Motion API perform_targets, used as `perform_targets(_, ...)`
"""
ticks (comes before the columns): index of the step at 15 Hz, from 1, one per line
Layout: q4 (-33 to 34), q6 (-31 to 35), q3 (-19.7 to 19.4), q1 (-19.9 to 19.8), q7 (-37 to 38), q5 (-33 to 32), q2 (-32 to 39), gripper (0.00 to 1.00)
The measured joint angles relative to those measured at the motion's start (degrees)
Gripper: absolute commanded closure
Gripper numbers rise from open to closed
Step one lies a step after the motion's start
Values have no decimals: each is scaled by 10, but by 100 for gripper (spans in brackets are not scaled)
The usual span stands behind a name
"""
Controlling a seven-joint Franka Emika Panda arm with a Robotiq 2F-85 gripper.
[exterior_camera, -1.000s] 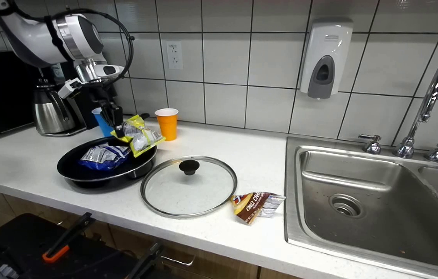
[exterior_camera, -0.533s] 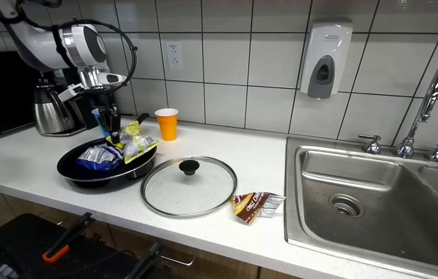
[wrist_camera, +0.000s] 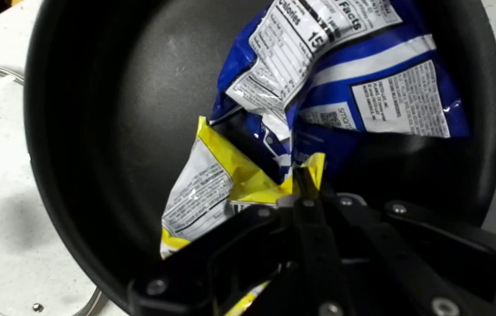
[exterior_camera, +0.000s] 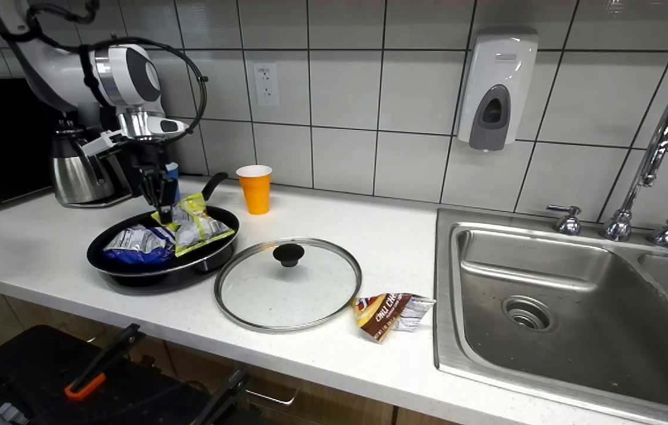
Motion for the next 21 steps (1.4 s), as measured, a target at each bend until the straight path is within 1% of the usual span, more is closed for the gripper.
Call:
perform_targets(11, 28, -47, -6, 3, -2, 1, 27, 100)
perform_targets(12, 29, -51, -8, 3, -2, 1, 29, 74)
perform_targets(13, 30, -54, -10, 3, -2, 1, 32, 72)
perform_targets(14, 31, -57, -13, 3, -2, 1, 33, 68)
perform_targets(18, 37, -63, -20, 3, -2, 0, 36, 38)
perform_targets(20, 41, -63, -24, 3, -2, 0, 36, 21)
perform_targets(21, 44, -63, -25, 3, -2, 0, 36, 14)
